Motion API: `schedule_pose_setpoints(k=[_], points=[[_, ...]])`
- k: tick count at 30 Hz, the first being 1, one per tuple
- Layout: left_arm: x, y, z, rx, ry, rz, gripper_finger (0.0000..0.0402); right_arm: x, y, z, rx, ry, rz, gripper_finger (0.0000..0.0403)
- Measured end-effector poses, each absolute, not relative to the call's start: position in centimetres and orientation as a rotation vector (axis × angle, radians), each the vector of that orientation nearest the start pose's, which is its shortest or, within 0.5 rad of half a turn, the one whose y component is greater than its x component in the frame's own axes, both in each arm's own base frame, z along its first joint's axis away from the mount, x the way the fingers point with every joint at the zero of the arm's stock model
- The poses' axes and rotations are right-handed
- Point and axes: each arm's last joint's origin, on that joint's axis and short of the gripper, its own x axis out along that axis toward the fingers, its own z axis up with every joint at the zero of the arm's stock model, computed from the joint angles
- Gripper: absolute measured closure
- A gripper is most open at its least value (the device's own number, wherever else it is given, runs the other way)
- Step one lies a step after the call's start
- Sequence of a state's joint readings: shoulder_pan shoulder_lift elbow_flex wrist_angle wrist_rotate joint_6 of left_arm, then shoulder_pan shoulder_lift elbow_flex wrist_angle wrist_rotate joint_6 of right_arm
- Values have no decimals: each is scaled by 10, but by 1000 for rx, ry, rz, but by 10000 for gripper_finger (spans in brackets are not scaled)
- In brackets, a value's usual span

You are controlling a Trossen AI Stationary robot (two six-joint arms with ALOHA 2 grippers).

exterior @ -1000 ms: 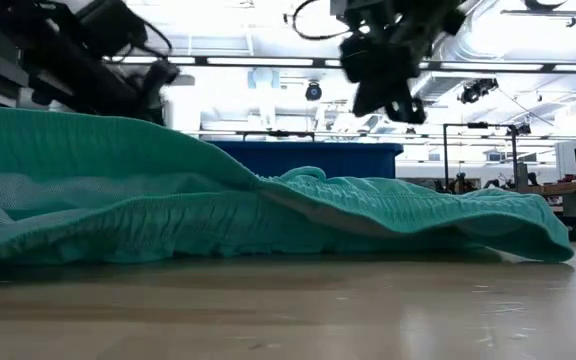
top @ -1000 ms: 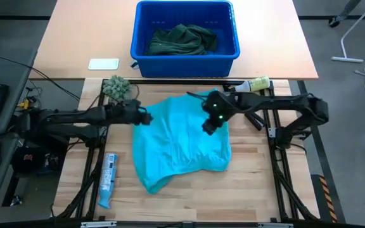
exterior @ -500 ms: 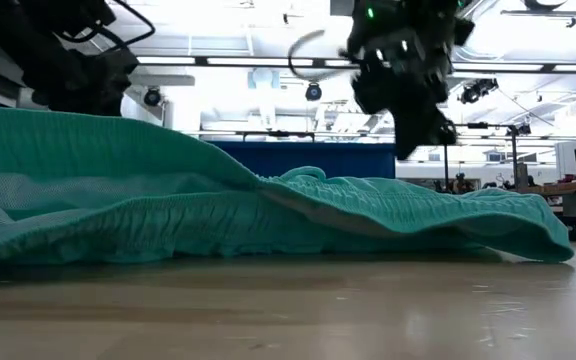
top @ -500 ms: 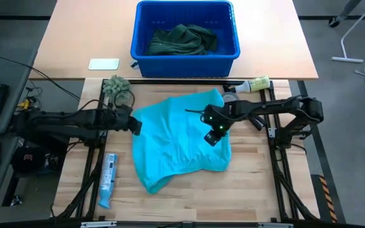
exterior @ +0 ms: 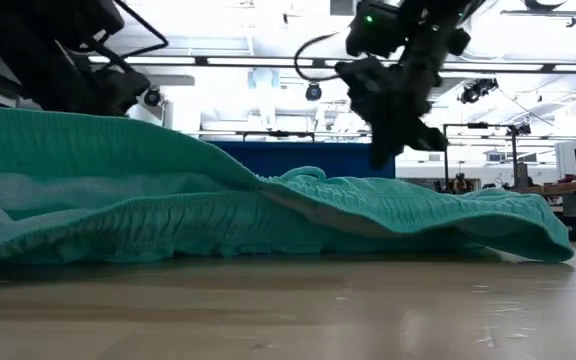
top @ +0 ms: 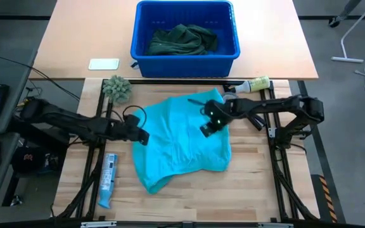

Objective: Fold laundry
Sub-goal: Fold the light blue shorts

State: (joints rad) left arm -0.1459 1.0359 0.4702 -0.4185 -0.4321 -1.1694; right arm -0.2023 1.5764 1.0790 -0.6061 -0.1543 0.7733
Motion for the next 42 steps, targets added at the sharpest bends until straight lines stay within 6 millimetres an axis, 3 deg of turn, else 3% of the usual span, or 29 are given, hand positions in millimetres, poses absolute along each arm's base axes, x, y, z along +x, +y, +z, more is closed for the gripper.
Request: schedule_pose_setpoints(k=[7,12,19,24,29,34,42], points=[[188,-25,138,-844,810,846,401,291,-94,218,857,1019,-587,403],[201,-37,128,-926,751,826,401,288,-108,215,804,1026,-620,403],[204,-46,115,-991,712,896,401,295,-116,186,727,1132,-629,403],[200,-41,112,-907,765,937,401,297,-114,163,683,1269,-613,403],[194,-27,111,-801,835,1002,401,289,-86,140,705,1398,-566,403],[195,-7,112,-708,884,994,401,280,-42,128,773,1453,-538,403],[207,41,120,-537,827,911,401,292,33,128,1025,1294,-489,403]])
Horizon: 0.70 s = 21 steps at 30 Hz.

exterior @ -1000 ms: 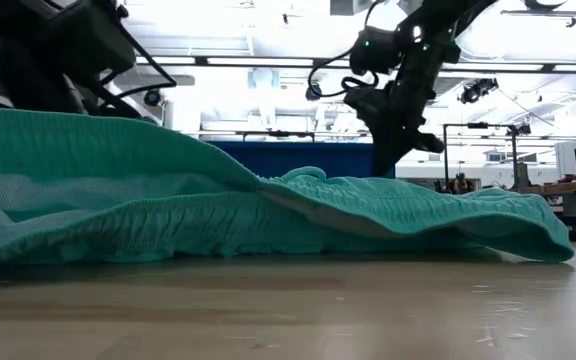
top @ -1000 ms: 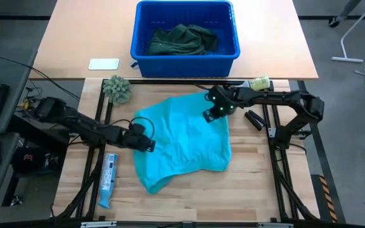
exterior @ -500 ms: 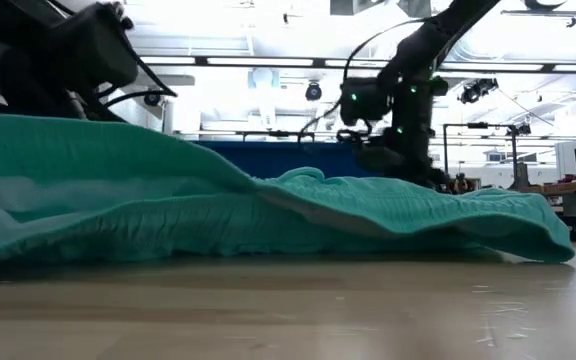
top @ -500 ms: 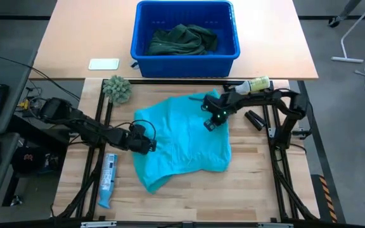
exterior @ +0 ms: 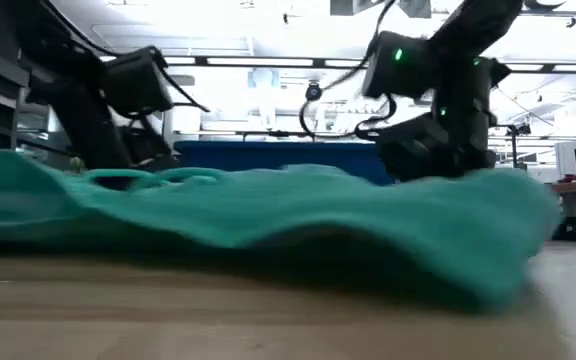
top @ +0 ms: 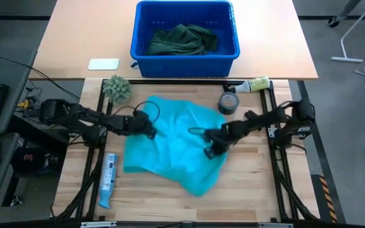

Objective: Fold laundry
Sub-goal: Fold the light blue shorts

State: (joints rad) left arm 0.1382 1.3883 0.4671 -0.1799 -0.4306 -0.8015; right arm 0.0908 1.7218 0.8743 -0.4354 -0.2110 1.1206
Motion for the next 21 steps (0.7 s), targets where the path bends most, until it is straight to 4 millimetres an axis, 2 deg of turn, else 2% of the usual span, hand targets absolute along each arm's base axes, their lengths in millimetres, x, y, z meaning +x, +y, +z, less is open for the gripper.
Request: schedule_pose_setpoints(k=[5,9,12,16,19,21], points=[[218,77,132,-485,653,880,401,306,64,135,1173,1132,-434,403],[225,101,147,-463,505,814,401,313,73,141,1213,1051,-356,403],[231,112,172,-493,436,673,401,313,72,157,1216,1021,-293,403],[231,110,214,-456,375,533,401,306,58,189,1171,936,-303,403],[222,101,237,-408,349,532,401,299,34,204,1139,855,-374,403],[215,93,244,-414,348,558,401,297,13,213,1123,784,-407,403]])
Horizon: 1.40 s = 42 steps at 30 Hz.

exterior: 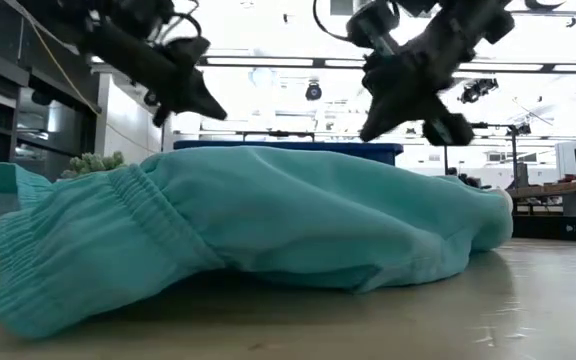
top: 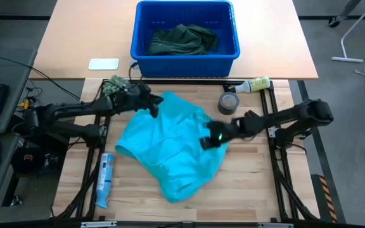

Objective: Fold laundry
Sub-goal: Fold the light blue shorts

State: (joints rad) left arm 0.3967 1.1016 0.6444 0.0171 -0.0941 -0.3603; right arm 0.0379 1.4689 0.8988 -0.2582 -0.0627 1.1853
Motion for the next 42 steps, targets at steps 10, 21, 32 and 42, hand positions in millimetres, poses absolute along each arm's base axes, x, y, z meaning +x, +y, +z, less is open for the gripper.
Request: schedule_pose_setpoints(k=[10,21,32,42], points=[[212,20,199,-619,477,719,402,312,-91,221,975,623,-528,403],[213,-21,143,-919,538,1006,402,385,-153,195,785,829,-450,403],[214,-28,112,-902,706,1090,402,390,-169,147,706,1138,-438,403],[223,6,118,-609,855,893,402,351,-123,117,810,1411,-406,403]])
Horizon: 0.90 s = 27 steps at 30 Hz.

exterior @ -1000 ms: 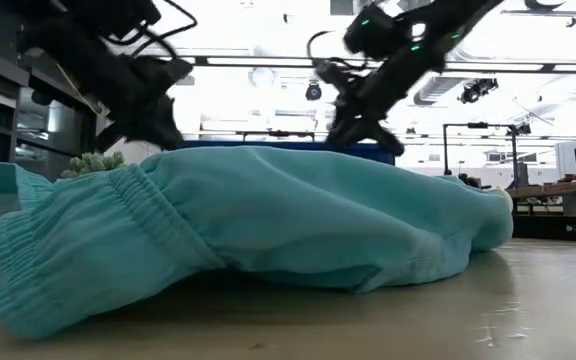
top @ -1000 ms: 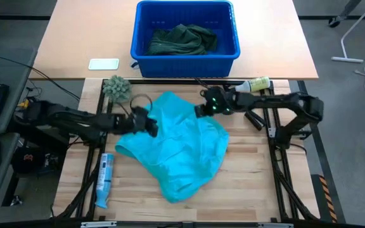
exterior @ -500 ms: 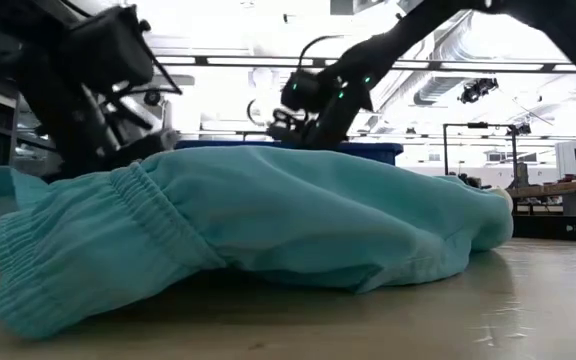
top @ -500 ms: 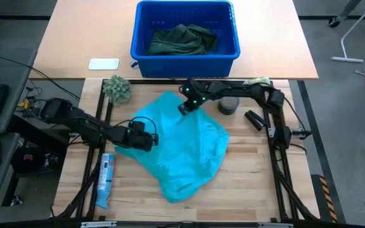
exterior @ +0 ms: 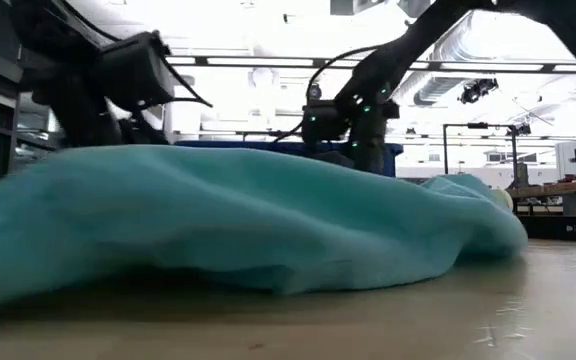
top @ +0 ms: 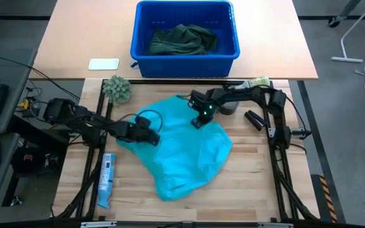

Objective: Fold laundry
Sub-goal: Fold the light blue shorts

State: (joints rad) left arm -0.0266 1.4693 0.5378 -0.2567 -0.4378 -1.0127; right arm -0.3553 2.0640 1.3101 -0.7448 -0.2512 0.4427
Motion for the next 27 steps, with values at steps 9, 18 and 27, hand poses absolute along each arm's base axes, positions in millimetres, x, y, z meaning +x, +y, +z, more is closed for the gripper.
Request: schedule_pose_setpoints(k=[9,18,27], points=[[244,59,132,-447,741,592,402,326,-54,125,953,1290,-504,403],[263,81,144,-466,591,495,402,297,8,126,1179,1159,-615,403],[300,87,184,-533,555,186,402,288,24,159,1242,970,-656,403]])
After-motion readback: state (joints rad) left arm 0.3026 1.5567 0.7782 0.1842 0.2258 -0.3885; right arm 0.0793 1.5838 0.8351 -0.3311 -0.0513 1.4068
